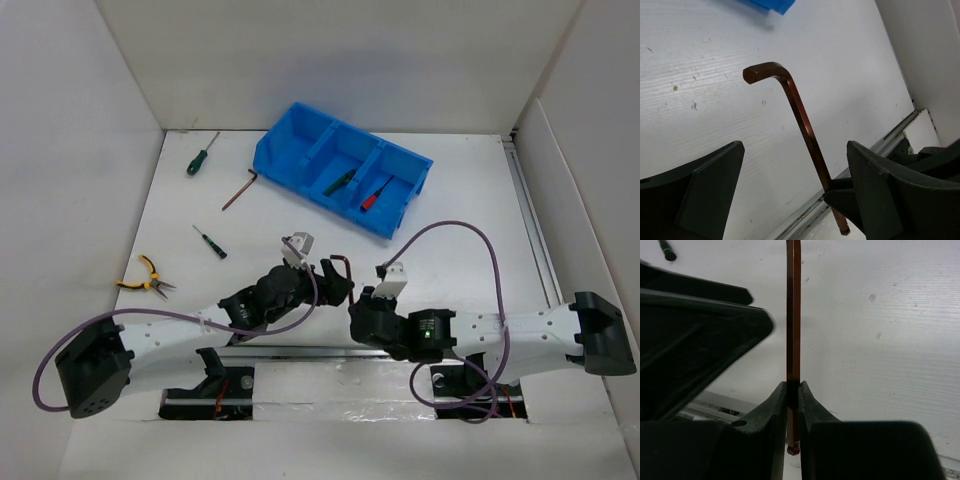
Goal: Sort the tools into containers
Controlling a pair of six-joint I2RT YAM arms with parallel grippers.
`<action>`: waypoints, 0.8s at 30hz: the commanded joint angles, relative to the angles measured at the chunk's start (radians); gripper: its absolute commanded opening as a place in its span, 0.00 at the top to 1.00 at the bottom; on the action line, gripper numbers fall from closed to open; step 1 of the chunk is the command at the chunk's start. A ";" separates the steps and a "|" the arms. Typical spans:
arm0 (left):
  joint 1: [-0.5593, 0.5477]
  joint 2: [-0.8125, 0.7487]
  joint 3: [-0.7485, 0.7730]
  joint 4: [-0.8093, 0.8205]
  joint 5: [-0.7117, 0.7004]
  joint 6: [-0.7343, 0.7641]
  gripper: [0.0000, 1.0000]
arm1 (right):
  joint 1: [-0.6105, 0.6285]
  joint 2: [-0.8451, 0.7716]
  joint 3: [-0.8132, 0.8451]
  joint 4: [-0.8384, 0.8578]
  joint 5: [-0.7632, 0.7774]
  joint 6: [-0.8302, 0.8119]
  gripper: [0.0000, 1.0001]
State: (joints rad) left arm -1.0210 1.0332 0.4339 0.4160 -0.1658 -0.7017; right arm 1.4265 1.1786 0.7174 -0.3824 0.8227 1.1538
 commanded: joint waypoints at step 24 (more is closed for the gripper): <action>0.024 0.281 0.082 0.287 0.161 0.010 0.92 | 0.057 0.084 0.057 0.073 0.162 0.020 1.00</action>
State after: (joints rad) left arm -0.9947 1.3163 0.4774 0.6258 -0.0235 -0.7078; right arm 1.4742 1.2728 0.7231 -0.3649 0.8829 1.1534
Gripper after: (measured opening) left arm 0.131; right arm 0.156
